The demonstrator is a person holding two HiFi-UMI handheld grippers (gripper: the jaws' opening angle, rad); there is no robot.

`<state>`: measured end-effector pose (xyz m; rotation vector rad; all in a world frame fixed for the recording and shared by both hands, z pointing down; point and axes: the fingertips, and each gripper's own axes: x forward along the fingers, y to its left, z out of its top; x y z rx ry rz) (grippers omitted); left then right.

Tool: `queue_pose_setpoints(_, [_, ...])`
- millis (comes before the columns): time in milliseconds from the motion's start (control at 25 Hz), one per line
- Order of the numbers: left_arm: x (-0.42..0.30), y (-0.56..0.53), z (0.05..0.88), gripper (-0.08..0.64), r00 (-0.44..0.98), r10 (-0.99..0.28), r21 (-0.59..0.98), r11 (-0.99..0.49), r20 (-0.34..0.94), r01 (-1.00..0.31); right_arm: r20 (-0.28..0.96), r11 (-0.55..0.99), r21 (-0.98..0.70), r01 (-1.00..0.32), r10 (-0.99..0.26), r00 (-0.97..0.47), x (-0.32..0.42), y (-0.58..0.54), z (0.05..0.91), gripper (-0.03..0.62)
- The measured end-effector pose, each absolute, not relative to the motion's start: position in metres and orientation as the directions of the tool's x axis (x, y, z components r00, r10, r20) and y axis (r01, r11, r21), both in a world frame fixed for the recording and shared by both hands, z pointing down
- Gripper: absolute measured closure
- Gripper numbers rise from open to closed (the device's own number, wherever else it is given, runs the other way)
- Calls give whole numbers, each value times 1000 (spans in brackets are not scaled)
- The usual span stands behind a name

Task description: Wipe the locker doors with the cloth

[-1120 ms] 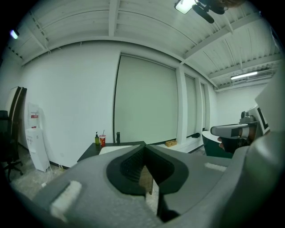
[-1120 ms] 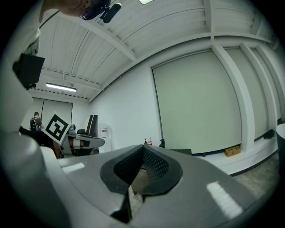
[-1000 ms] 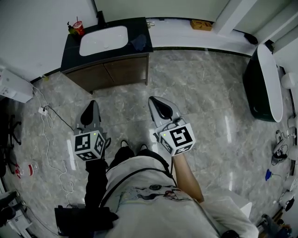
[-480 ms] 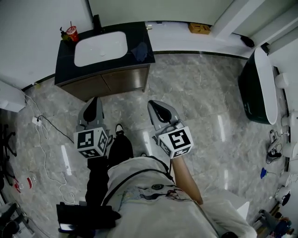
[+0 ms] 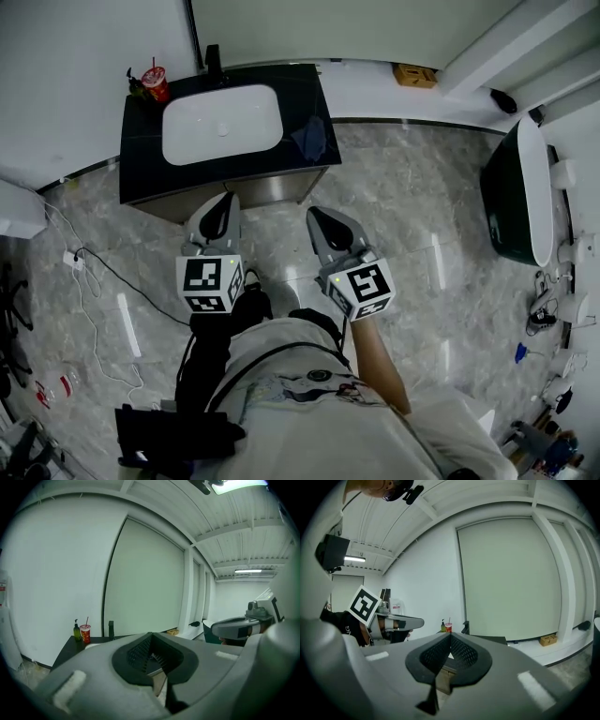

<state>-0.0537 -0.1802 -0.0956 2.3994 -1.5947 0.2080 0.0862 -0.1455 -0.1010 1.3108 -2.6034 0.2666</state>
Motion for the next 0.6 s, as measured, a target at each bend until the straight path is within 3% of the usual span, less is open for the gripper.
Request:
queue_pose_setpoints(320, [-26, -226, -62, 561, 469, -827, 185, -431, 312, -883, 341, 559, -90, -824, -760, -553, 94, -182, -73, 588])
queue_pose_setpoints(600, [-5, -280, -46, 561, 397, -850, 155, -365, 346, -918, 355, 584, -99, -806, -736, -576, 123, -249, -38, 588])
